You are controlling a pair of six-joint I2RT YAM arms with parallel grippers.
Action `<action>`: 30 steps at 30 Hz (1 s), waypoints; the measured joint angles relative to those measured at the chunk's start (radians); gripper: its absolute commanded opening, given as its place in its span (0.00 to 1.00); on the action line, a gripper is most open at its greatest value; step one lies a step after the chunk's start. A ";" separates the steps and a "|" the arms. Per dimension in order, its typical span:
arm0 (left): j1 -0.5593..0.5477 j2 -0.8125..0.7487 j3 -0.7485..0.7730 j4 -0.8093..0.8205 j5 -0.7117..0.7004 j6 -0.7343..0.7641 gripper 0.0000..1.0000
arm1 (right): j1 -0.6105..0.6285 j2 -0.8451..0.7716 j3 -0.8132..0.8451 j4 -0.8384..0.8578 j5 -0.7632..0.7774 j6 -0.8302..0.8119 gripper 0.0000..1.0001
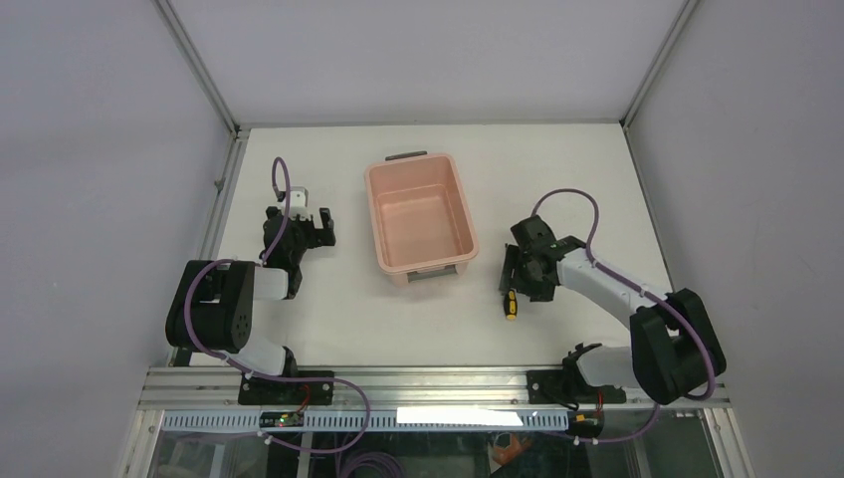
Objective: Put the screwdriver in the bin
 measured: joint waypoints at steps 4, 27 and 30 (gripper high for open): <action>0.000 0.000 0.000 0.000 0.000 0.000 0.99 | 0.014 0.043 -0.028 0.058 0.010 0.037 0.11; 0.000 0.000 0.000 0.000 0.000 0.000 0.99 | 0.038 -0.048 0.581 -0.229 0.046 -0.090 0.00; 0.000 0.000 0.000 0.000 0.000 0.000 0.99 | 0.106 -0.021 0.709 -0.256 0.027 -0.114 0.00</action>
